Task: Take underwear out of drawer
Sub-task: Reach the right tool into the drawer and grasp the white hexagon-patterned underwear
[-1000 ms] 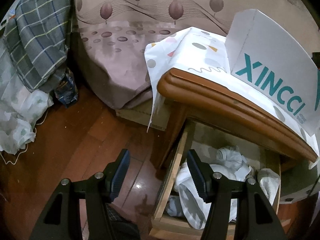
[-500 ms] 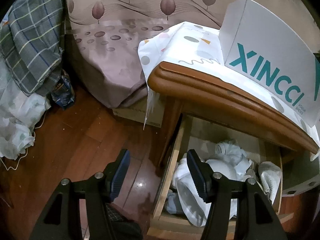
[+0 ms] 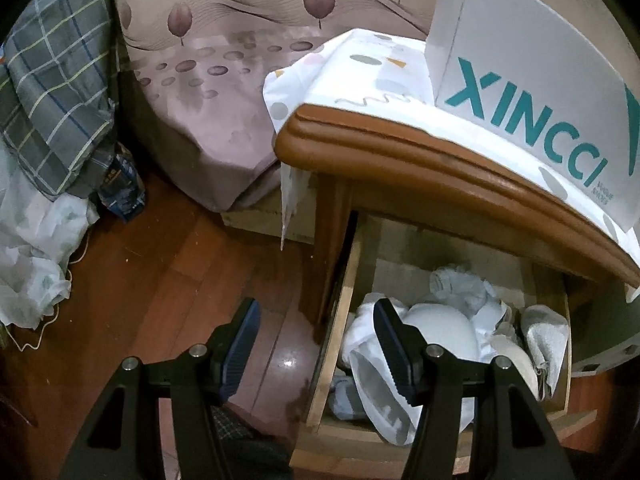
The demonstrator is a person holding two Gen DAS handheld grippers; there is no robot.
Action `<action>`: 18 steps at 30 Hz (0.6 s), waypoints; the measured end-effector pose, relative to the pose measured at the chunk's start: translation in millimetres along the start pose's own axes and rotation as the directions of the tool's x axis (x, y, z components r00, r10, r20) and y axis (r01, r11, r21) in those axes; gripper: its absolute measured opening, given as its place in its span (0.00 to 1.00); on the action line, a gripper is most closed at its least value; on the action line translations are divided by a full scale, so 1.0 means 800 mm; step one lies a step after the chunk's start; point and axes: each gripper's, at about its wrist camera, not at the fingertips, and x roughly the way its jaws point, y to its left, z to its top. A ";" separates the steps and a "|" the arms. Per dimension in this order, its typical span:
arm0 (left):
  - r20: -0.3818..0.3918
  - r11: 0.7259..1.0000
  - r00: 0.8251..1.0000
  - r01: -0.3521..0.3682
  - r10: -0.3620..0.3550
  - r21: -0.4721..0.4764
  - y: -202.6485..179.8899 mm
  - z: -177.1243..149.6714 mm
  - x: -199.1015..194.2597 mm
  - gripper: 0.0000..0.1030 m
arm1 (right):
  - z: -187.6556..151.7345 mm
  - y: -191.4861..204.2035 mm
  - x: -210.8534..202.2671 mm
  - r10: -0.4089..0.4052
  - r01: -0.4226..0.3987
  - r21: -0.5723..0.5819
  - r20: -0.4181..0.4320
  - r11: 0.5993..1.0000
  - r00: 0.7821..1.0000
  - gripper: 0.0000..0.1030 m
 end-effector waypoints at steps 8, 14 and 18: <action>-0.006 1.000 1.000 0.001 -0.001 0.016 -0.002 -0.003 0.001 0.59 | -0.065 -0.011 0.109 0.009 0.010 0.101 -0.179 0.995 0.984 0.79; -0.017 1.000 1.000 0.015 -0.015 0.020 -0.005 -0.002 0.003 0.59 | -0.079 -0.024 0.174 0.010 0.039 0.206 -0.231 0.978 0.973 0.80; -0.020 0.999 1.000 0.018 -0.018 0.030 -0.009 -0.003 0.004 0.59 | -0.081 -0.021 0.205 -0.033 0.084 0.197 -0.245 0.977 0.969 0.84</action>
